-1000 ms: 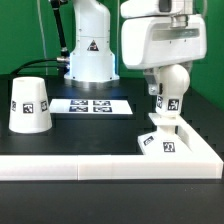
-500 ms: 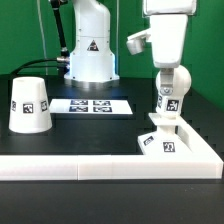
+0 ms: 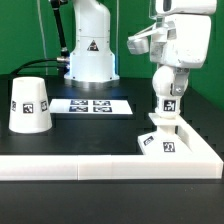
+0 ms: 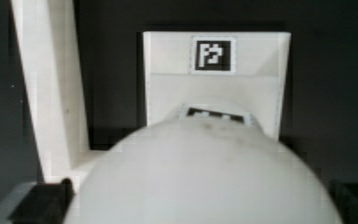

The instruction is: Assemble lamp

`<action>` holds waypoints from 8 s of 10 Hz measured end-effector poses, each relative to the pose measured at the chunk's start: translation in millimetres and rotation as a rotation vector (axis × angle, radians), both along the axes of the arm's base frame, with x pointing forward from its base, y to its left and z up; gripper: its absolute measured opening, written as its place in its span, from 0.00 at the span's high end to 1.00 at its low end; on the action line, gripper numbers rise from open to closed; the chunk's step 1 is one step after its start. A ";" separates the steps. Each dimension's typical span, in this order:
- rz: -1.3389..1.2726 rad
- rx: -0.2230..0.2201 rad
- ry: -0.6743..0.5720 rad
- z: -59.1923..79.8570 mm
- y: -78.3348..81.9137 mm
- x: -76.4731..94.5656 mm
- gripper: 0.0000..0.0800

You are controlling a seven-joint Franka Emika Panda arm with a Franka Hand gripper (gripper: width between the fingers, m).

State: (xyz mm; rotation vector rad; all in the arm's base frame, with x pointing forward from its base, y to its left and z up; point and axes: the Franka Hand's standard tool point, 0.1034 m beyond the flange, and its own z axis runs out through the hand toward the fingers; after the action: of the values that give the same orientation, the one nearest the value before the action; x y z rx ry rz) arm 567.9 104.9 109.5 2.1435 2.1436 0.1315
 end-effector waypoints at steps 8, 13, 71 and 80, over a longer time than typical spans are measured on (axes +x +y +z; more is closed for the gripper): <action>-0.051 0.006 -0.001 -0.2 -4.1 0.7 0.28; -0.600 0.099 -0.027 -1.0 -1.0 -2.4 0.28; -0.400 0.098 0.020 -2.5 1.4 7.9 0.13; -0.316 0.069 0.004 -3.9 -5.9 9.3 0.28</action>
Offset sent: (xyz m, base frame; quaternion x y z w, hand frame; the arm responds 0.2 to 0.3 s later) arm -0.0018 -0.0033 -0.0003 0.0005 0.0098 0.0053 0.9999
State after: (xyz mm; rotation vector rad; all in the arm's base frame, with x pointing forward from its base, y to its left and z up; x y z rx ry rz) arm 577.2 99.0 105.7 2.4884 1.7951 0.1749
